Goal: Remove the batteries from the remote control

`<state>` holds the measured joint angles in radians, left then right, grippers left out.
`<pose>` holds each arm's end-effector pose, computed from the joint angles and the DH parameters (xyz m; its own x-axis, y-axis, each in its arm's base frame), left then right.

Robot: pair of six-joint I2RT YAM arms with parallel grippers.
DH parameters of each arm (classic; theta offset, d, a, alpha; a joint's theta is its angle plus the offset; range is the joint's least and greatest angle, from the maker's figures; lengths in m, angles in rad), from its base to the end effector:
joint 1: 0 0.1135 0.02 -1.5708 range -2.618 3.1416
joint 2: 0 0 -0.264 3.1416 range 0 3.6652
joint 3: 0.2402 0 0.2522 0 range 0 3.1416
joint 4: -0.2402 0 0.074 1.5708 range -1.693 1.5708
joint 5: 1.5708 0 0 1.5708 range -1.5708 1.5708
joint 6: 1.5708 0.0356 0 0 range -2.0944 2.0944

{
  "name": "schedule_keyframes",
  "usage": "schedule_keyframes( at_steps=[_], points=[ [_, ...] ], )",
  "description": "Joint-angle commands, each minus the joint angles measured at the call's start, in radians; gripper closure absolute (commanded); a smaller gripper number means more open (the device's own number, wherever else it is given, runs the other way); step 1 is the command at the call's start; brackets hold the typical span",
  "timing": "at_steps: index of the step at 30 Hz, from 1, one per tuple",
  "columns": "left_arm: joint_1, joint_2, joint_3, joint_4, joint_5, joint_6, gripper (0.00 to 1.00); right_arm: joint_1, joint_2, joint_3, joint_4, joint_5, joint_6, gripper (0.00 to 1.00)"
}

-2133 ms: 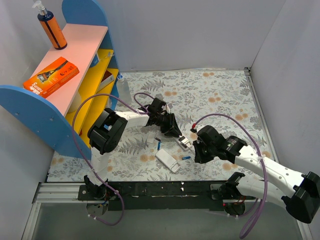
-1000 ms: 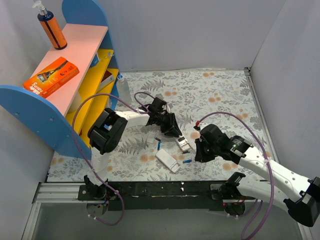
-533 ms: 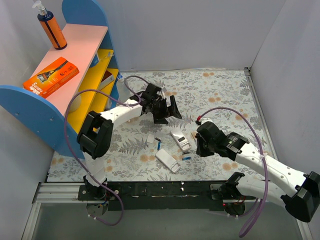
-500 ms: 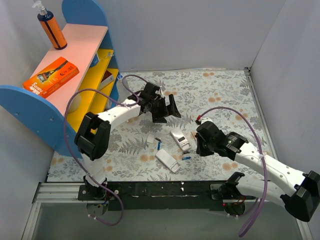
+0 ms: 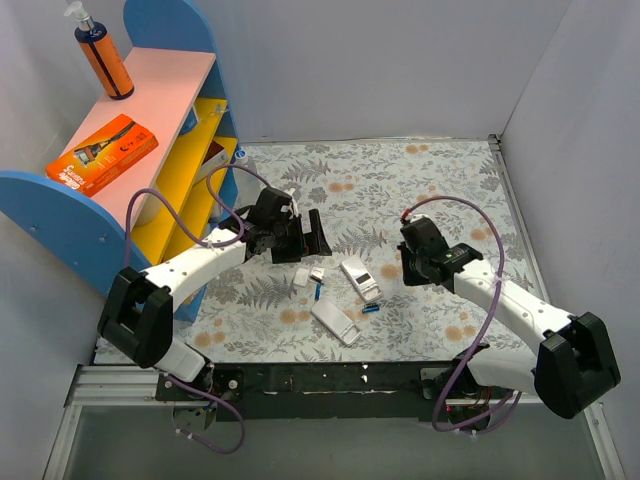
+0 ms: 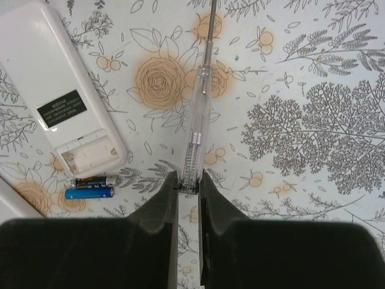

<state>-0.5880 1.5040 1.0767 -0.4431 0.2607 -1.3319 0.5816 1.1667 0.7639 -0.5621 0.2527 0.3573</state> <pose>0.2612 -0.1852 0.2471 -0.8056 -0.5912 0.0390 -0.4586 0.5805 -0.6729 0.1944 0.1172 0.2262 -0.7879 -0.1127 -0.6054 -0.1466 0.9892 0.0066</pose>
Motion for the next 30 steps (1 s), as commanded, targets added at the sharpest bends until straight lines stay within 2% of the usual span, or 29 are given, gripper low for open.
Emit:
schedule_keyframes(
  at_steps=[1,5,11,14,23,25,26,30],
  points=[
    [0.016,-0.047,-0.044,0.007,-0.02,0.036,0.02,-0.031,0.033,0.023,0.114,-0.039,-0.054,0.95],
    [0.027,-0.007,-0.06,-0.003,-0.018,0.036,0.02,-0.045,0.056,-0.006,0.139,-0.053,-0.058,0.97],
    [0.031,0.013,-0.086,0.021,-0.011,0.043,0.02,-0.06,0.05,-0.081,0.172,-0.076,-0.035,0.83],
    [0.033,0.016,-0.093,0.026,0.0,0.062,0.02,-0.062,0.047,-0.113,0.192,-0.093,-0.024,0.79],
    [0.031,-0.005,-0.11,0.015,-0.04,0.082,0.02,-0.066,0.062,-0.146,0.218,-0.122,-0.024,0.8],
    [0.031,0.004,-0.104,0.009,-0.049,0.073,0.06,-0.066,0.063,-0.144,0.215,-0.128,-0.027,0.77],
    [0.033,0.012,-0.095,0.004,-0.06,0.073,0.07,-0.066,0.065,-0.138,0.202,-0.127,-0.03,0.72],
    [0.031,0.05,-0.054,-0.026,-0.087,0.074,0.21,-0.066,0.045,-0.117,0.171,-0.122,-0.043,0.64]
  ],
)
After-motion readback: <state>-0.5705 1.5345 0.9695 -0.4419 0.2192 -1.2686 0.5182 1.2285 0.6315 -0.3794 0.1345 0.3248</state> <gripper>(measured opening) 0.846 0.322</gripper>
